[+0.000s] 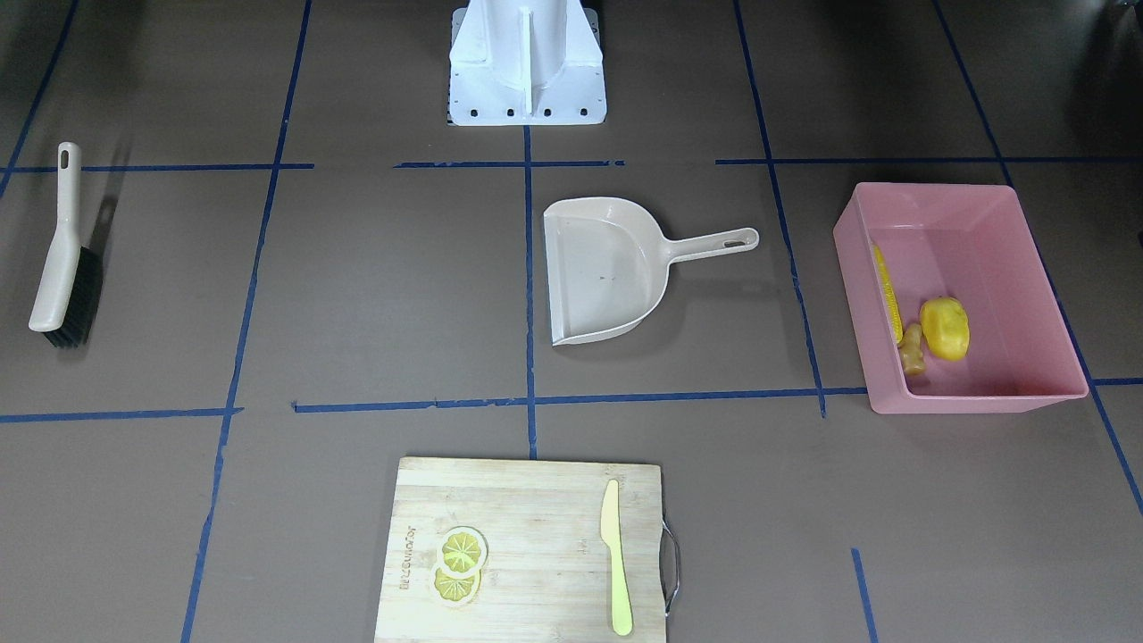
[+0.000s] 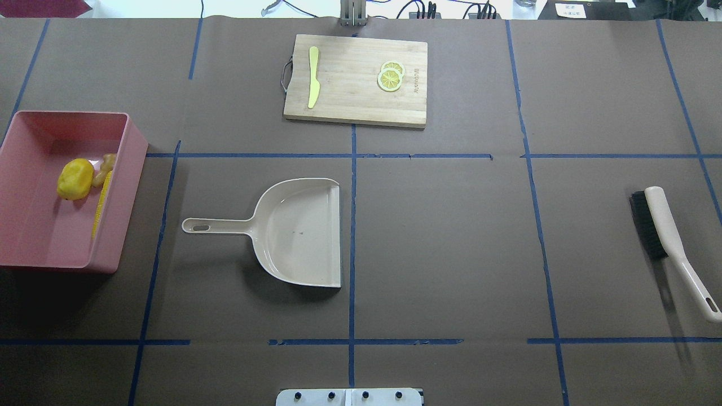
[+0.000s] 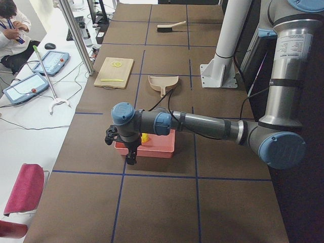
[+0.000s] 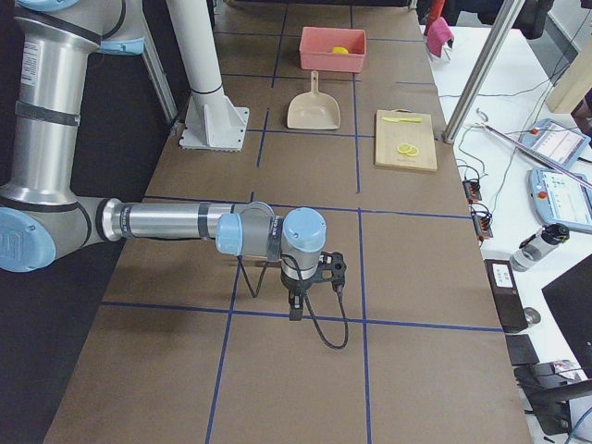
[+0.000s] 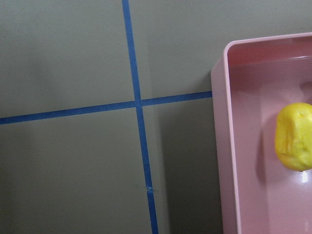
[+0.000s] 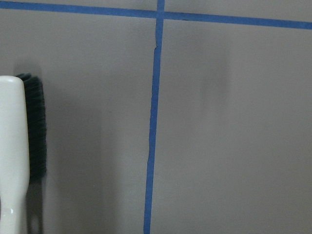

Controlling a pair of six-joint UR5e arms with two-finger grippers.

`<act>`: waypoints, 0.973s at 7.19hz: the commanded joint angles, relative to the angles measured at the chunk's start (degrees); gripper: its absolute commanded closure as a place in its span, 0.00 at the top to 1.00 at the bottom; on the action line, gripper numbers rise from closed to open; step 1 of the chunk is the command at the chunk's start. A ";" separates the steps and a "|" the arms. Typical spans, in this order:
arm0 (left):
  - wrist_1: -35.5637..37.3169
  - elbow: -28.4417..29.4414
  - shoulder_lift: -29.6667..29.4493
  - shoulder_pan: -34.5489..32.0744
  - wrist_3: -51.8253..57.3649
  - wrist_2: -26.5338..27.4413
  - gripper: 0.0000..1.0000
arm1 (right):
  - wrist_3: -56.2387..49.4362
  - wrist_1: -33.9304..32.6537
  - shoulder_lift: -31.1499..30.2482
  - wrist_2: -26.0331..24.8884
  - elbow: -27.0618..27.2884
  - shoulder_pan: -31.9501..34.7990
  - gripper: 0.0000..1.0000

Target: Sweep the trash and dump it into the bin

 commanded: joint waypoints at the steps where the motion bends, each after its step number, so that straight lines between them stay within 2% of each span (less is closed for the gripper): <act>1: 0.53 0.34 0.40 0.06 0.29 -0.29 1.00 | 0.74 0.01 1.33 0.28 -1.20 -0.16 1.00; 3: 0.26 -0.36 1.02 -0.03 0.30 -0.03 1.00 | 0.57 0.19 2.83 0.10 -3.57 -0.16 1.00; 7: -0.35 -0.29 2.87 -0.03 0.56 0.75 1.00 | 0.83 0.10 4.32 0.02 -3.05 -0.16 1.00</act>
